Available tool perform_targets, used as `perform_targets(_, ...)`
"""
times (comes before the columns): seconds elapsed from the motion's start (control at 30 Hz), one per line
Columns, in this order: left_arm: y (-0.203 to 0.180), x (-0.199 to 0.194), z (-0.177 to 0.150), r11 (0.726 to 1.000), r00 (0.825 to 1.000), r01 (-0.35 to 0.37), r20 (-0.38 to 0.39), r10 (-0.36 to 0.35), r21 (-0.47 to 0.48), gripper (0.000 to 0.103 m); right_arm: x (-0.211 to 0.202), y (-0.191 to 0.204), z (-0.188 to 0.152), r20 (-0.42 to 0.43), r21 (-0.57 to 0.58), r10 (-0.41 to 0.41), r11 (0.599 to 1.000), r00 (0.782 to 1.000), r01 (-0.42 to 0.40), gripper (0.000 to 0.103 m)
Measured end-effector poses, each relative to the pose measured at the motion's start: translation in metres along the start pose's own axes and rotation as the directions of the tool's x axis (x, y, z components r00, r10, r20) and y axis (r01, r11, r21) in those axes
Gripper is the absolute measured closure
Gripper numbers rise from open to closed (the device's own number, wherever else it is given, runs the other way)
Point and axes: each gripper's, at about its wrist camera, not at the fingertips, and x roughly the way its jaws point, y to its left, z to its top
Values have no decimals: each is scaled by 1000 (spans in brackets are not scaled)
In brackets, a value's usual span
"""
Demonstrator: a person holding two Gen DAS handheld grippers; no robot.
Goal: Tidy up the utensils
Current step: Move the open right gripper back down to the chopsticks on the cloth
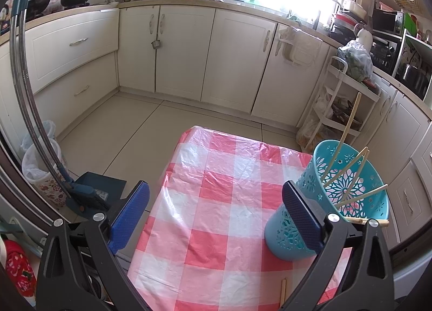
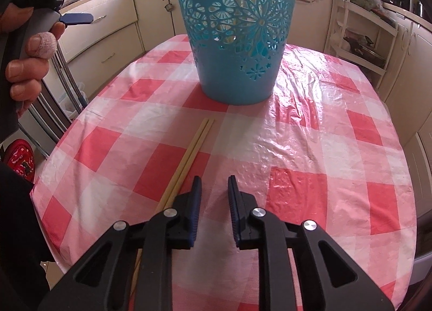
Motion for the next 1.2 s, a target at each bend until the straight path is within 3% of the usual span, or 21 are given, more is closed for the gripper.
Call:
perform_targets(0.4, 1, 0, -1, 1000, 1000, -2, -1, 2, 2, 8, -1, -20, 2, -13, 32, -37, 999, 999, 37, 85)
perform_targets(0.57, 1, 1, -2, 1000, 1000, -3, -2, 3, 1, 8, -4, -24, 4, -11, 92, 22, 996, 1000, -21, 83)
perform_targets(0.73, 2, 2, -3, 1000, 1000, -6, -5, 6, 1, 8, -7, -14, 4, 6, 79, 61, 995, 998, -61, 82)
perform_targets(1.2, 0, 2, -1, 1000, 1000, -7, -8, 7, 5, 8, 5, 1, 8, -2, 59, 76, 995, 997, -76, 82)
